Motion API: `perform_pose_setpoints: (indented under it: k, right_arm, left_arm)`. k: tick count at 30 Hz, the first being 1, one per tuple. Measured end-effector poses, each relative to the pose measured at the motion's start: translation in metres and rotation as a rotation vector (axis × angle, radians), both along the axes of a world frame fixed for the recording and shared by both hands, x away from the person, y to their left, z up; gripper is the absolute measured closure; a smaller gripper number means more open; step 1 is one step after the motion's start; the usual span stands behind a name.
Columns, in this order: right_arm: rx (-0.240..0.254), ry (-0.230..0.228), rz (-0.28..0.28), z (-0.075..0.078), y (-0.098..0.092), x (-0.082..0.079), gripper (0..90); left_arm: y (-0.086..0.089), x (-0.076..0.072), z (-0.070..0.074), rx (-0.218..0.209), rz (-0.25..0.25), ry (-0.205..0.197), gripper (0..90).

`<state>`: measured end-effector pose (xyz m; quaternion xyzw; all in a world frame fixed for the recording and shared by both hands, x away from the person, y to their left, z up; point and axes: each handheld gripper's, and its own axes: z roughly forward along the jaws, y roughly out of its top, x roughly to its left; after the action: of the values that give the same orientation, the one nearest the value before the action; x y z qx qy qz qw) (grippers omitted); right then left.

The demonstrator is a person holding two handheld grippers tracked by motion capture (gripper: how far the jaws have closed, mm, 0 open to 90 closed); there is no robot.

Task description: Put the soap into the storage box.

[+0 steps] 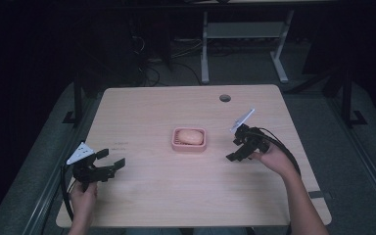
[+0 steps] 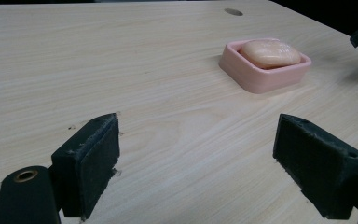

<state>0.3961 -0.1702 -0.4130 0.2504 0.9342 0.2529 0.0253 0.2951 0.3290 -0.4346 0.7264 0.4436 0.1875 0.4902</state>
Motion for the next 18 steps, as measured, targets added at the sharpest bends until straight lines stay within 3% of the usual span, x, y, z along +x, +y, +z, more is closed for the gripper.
perform_pose_setpoints:
  k: [18]
  right_arm:
    - [0.013, 0.014, -0.057, -0.013, -0.028, -0.027, 25.0]
  left_arm:
    - [-0.001, 0.0, -0.001, 0.012, -0.009, 0.002, 14.3]
